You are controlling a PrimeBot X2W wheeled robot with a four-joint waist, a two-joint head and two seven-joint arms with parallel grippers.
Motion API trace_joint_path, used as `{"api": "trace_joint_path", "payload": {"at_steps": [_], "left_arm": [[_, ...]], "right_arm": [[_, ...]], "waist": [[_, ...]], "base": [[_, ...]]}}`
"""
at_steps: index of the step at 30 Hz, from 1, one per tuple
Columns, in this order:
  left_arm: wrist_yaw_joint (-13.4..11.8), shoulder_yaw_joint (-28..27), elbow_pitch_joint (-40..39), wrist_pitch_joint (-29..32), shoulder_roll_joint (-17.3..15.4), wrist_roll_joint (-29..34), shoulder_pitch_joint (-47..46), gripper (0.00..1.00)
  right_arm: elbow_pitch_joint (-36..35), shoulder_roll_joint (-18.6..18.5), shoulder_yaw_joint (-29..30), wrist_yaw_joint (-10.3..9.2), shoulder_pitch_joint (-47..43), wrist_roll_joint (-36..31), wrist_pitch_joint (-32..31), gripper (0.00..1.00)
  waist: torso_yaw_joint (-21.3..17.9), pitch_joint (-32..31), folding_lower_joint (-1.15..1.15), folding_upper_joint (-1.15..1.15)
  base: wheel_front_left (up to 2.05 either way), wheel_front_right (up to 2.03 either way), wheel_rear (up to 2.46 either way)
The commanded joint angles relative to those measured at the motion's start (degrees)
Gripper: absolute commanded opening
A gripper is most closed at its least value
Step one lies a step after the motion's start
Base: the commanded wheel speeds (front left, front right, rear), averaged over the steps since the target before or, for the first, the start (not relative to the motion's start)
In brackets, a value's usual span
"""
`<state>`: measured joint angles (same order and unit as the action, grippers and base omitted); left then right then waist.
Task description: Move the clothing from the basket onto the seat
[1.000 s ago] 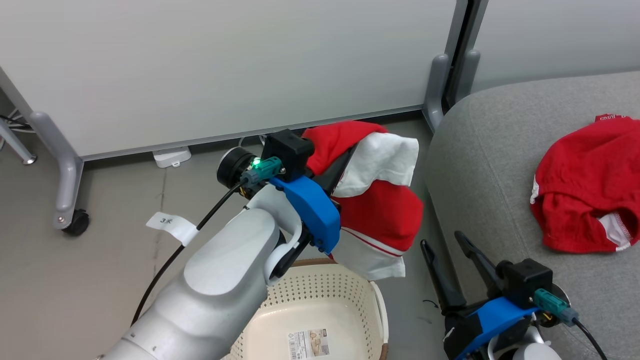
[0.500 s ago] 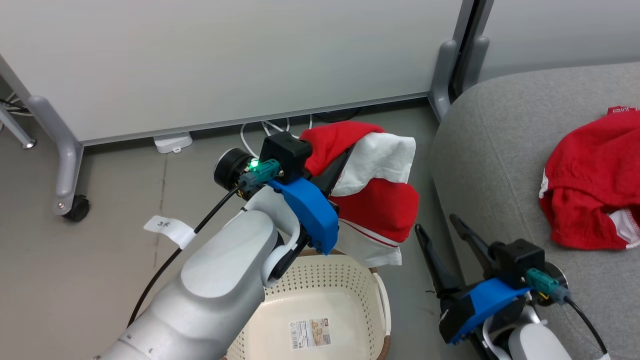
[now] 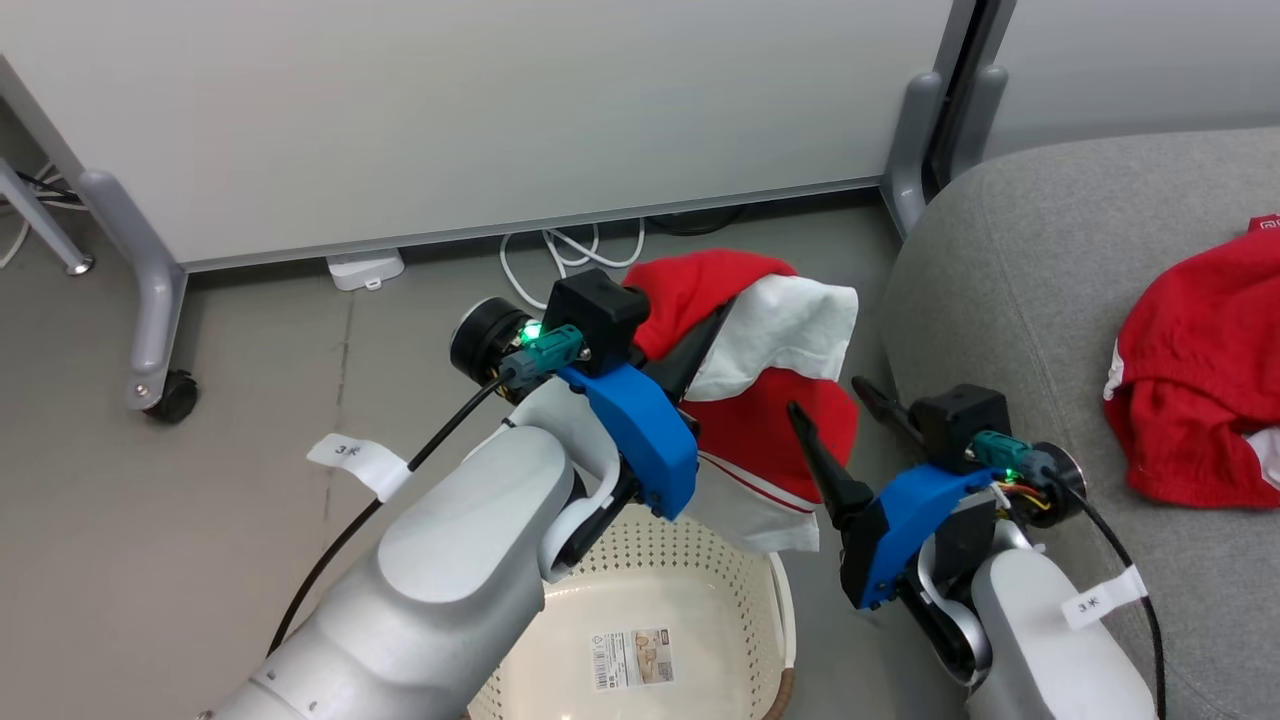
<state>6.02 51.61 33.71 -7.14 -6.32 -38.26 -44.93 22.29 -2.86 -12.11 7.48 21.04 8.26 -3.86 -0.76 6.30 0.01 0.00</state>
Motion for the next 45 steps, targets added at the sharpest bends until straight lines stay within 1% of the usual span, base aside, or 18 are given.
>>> {"api": "trace_joint_path", "payload": {"at_steps": [1, 6, 14, 23, 28, 38, 39, 40, 41, 45], "left_arm": [[-0.12, 0.26, -0.42, 0.18, 0.11, -0.25, 0.3, 0.0], [0.05, 0.83, -1.17, 0.78, 0.31, -0.68, 0.38, 0.0], [0.66, 2.28, -4.22, 2.46, 0.66, -1.65, 0.04, 0.0], [1.08, 3.89, -8.12, 4.49, 0.64, -3.56, -0.03, 0.0], [1.22, 4.69, -10.32, 5.69, 0.09, -4.84, 0.6, 0.0], [1.43, 5.67, -13.57, 7.08, -0.91, -6.96, 1.26, 0.0], [1.44, 5.72, -13.75, 7.14, -1.01, -7.04, 1.28, 0.0], [1.44, 5.77, -13.96, 7.16, -1.12, -7.08, 1.3, 0.0], [1.45, 5.82, -14.12, 7.19, -1.2, -7.14, 1.35, 0.0], [1.46, 5.95, -14.71, 7.23, -1.58, -7.51, 1.67, 0.0]], "right_arm": [[2.1, -0.32, -0.93, 0.03, 2.0, 0.49, -0.2, 1.0], [8.11, -1.31, -3.14, 0.03, 5.48, 1.06, -0.25, 1.0], [17.17, -1.3, -5.12, 0.03, 10.44, 2.3, 1.35, 1.0], [23.17, -1.25, -6.79, 0.03, 13.94, 2.93, 5.02, 1.0], [25.45, -1.09, -7.78, 0.03, 15.65, 2.23, 8.58, 1.0], [29.5, -1.1, -9.54, 0.03, 18.27, 1.69, 13.54, 1.0], [29.81, -1.09, -9.59, 0.03, 18.51, 1.85, 13.92, 0.77], [30.08, -1.1, -9.58, 0.03, 18.77, 1.92, 14.45, 0.22], [30.39, -1.15, -9.55, 0.03, 19.0, 1.9, 14.87, 0.0], [31.79, -1.08, -9.58, 0.03, 19.56, 2.18, 16.09, 0.0]], "waist": [[0.3, -0.03, -0.01, 0.0], [0.85, -0.05, -0.01, 0.0], [1.68, -0.37, -0.01, 0.0], [2.16, -0.56, -0.01, 0.0], [2.07, -0.6, -0.01, 0.0], [2.17, -0.74, -0.01, 0.0], [2.21, -0.7, -0.01, 0.0], [2.24, -0.66, -0.01, 0.0], [2.28, -0.6, -0.01, 0.0], [2.32, -0.42, -0.01, 0.0]], "base": [[0.0, 0.0, 0.0], [0.0, 0.0, 0.0], [0.0, 0.0, 0.0], [0.0, 0.0, 0.0], [0.0, 0.0, 0.0], [0.0, 0.0, 0.0], [0.0, 0.0, 0.0], [0.0, 0.0, 0.0], [0.0, 0.0, 0.0], [0.0, 0.0, 0.0]]}}
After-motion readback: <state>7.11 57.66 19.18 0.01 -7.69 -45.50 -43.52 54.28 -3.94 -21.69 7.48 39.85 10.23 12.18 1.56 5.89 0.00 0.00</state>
